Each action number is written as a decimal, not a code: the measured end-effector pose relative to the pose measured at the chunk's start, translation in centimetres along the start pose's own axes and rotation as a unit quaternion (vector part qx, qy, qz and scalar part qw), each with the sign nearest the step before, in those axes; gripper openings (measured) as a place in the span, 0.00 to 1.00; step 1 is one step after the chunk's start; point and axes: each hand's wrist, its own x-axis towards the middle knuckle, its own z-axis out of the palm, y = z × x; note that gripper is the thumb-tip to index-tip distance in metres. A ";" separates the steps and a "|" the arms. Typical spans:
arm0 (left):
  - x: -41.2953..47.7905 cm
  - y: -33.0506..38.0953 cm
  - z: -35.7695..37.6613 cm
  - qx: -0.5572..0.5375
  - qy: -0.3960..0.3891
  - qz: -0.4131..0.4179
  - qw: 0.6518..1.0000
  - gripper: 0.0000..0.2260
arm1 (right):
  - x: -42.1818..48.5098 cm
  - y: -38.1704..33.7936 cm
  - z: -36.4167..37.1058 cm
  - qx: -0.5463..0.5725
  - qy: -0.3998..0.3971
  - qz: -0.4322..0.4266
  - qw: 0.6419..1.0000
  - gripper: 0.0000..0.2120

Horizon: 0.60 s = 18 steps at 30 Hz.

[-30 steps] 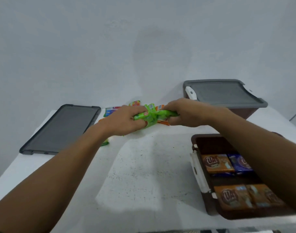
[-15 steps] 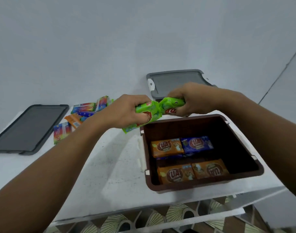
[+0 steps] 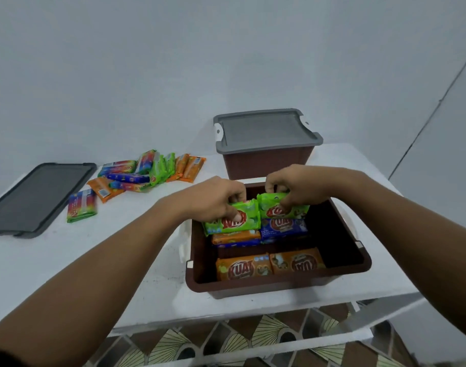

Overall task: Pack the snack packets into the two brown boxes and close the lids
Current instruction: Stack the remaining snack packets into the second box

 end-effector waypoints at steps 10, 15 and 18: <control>1.1 0.0 2.1 0.066 0.005 -0.035 0.997 0.12 | 1.4 1.1 1.8 0.015 -0.034 0.006 0.999 0.13; 1.0 0.7 2.9 0.173 0.038 -0.018 0.984 0.17 | 1.3 0.2 1.7 -0.133 0.007 0.000 0.991 0.17; 0.6 0.7 3.4 0.209 0.085 0.003 0.974 0.18 | 1.2 0.5 2.1 -0.163 0.049 -0.007 0.985 0.17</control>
